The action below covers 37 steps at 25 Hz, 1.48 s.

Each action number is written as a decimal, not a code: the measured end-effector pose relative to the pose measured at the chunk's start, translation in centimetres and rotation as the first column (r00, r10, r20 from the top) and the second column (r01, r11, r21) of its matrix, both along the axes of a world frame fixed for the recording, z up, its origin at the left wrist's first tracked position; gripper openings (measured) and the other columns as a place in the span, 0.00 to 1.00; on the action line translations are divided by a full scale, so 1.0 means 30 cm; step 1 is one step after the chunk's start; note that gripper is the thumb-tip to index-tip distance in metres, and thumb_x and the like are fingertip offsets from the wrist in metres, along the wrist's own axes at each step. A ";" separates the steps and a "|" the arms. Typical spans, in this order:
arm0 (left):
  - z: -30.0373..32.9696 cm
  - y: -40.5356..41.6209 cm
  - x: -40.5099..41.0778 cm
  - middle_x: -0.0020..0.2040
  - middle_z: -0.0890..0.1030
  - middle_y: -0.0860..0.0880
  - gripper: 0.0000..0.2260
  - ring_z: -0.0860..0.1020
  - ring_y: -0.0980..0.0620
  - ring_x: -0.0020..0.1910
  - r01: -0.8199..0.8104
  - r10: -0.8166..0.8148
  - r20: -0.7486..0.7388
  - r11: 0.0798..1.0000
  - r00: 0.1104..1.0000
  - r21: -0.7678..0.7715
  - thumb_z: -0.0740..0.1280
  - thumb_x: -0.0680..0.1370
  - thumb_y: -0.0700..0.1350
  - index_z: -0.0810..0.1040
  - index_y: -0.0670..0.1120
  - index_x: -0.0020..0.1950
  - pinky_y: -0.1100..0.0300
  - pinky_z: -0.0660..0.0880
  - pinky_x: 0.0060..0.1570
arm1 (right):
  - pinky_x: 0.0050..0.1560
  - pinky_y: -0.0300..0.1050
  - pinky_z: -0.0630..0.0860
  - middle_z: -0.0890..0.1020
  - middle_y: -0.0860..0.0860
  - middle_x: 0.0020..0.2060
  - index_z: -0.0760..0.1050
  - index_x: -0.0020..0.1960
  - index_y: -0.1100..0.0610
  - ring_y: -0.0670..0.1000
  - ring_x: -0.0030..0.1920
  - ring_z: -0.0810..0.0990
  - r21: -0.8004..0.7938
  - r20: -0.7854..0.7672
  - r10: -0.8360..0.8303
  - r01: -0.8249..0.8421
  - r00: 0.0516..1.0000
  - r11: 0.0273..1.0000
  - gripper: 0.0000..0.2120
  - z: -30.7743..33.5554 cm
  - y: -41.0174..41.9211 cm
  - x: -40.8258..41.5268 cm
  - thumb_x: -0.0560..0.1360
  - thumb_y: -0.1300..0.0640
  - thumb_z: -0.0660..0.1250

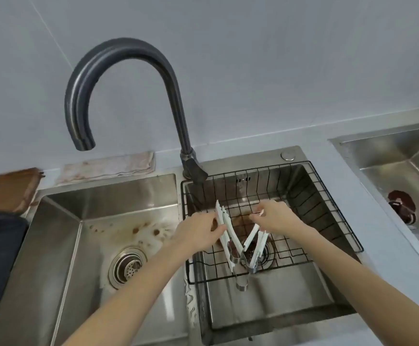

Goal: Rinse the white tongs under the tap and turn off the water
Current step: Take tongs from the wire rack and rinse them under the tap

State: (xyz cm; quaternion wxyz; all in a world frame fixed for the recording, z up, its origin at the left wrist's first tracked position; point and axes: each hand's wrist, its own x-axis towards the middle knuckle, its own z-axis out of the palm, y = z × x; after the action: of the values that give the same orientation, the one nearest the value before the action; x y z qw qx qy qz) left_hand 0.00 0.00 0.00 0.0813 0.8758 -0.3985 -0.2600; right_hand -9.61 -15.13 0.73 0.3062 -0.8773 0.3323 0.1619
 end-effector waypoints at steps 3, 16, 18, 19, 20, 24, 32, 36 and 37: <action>-0.042 -0.013 -0.020 0.59 0.79 0.46 0.24 0.78 0.46 0.58 -0.016 0.018 -0.041 0.999 0.999 0.041 0.55 0.79 0.58 0.66 0.47 0.70 0.50 0.76 0.56 | 0.56 0.48 0.77 0.82 0.59 0.56 0.73 0.64 0.61 0.56 0.55 0.80 -0.019 -0.028 0.024 -0.024 0.999 1.000 0.20 -0.045 0.019 0.009 0.77 0.51 0.60; -0.074 -0.032 -0.074 0.42 0.80 0.44 0.15 0.82 0.44 0.43 -0.232 0.225 -0.285 0.973 0.932 0.009 0.61 0.76 0.49 0.71 0.40 0.57 0.50 0.80 0.47 | 0.40 0.43 0.72 0.76 0.54 0.39 0.78 0.50 0.63 0.55 0.41 0.75 -0.072 -0.143 0.007 -0.018 0.990 0.997 0.11 -0.094 0.083 0.031 0.74 0.57 0.62; -0.062 -0.021 -0.089 0.38 0.78 0.46 0.10 0.79 0.46 0.38 -0.244 0.231 -0.282 0.970 0.931 -0.013 0.61 0.76 0.48 0.70 0.41 0.50 0.53 0.78 0.44 | 0.37 0.42 0.70 0.74 0.52 0.33 0.79 0.45 0.63 0.55 0.39 0.75 -0.086 -0.111 -0.008 -0.001 0.994 0.996 0.10 -0.082 0.095 0.023 0.73 0.58 0.62; -0.056 -0.014 -0.096 0.36 0.76 0.48 0.09 0.77 0.48 0.37 -0.261 0.242 -0.286 0.965 0.927 -0.031 0.61 0.77 0.48 0.69 0.42 0.48 0.54 0.77 0.42 | 0.36 0.41 0.69 0.75 0.53 0.33 0.79 0.44 0.62 0.55 0.38 0.75 -0.093 -0.092 -0.016 0.007 0.996 0.996 0.09 -0.074 0.102 0.021 0.72 0.59 0.62; -0.049 -0.006 -0.102 0.35 0.75 0.49 0.08 0.75 0.49 0.36 -0.282 0.253 -0.296 0.958 0.921 -0.060 0.60 0.77 0.47 0.70 0.43 0.48 0.54 0.76 0.41 | 0.35 0.40 0.69 0.76 0.54 0.35 0.79 0.44 0.62 0.54 0.38 0.75 -0.103 -0.066 -0.025 0.018 0.997 0.995 0.10 -0.064 0.110 0.021 0.72 0.59 0.62; -0.011 0.031 -0.116 0.34 0.76 0.51 0.14 0.76 0.53 0.34 -0.342 0.271 -0.329 0.922 0.905 -0.181 0.59 0.77 0.47 0.70 0.42 0.60 0.62 0.73 0.35 | 0.28 0.39 0.64 0.77 0.55 0.40 0.79 0.45 0.63 0.54 0.37 0.74 -0.153 0.046 -0.036 0.043 0.998 0.987 0.11 -0.026 0.143 0.027 0.72 0.58 0.61; 0.040 0.198 -0.147 0.41 0.79 0.45 0.20 0.74 0.53 0.30 -0.505 0.348 -0.421 0.786 0.838 -0.356 0.62 0.76 0.43 0.63 0.46 0.67 0.64 0.72 0.33 | 0.46 0.42 0.69 0.77 0.58 0.58 0.72 0.63 0.58 0.56 0.55 0.77 -0.122 0.242 -0.049 0.081 0.969 0.989 0.17 0.043 0.302 0.020 0.76 0.57 0.61; 0.047 0.300 -0.145 0.36 0.73 0.54 0.16 0.75 0.51 0.30 -0.571 0.395 -0.452 0.734 0.800 -0.369 0.62 0.76 0.40 0.58 0.53 0.55 0.68 0.70 0.26 | 0.47 0.43 0.73 0.76 0.57 0.58 0.73 0.63 0.57 0.56 0.53 0.78 -0.098 0.290 -0.038 0.069 0.956 0.993 0.16 0.057 0.423 0.023 0.76 0.58 0.61; 0.045 0.329 -0.138 0.36 0.73 0.54 0.14 0.75 0.50 0.30 -0.599 0.413 -0.476 0.718 0.776 -0.354 0.62 0.76 0.40 0.60 0.51 0.54 0.66 0.71 0.25 | 0.47 0.43 0.74 0.76 0.57 0.58 0.73 0.62 0.57 0.55 0.53 0.79 -0.101 0.302 -0.029 0.062 0.953 0.993 0.15 0.058 0.455 0.028 0.76 0.58 0.61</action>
State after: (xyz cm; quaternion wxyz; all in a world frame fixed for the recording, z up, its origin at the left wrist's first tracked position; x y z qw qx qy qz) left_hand -4.14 9.86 1.36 0.4403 0.8380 -0.1682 -0.2749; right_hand -8.78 -1.47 2.46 0.3081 -0.8993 0.3103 0.0011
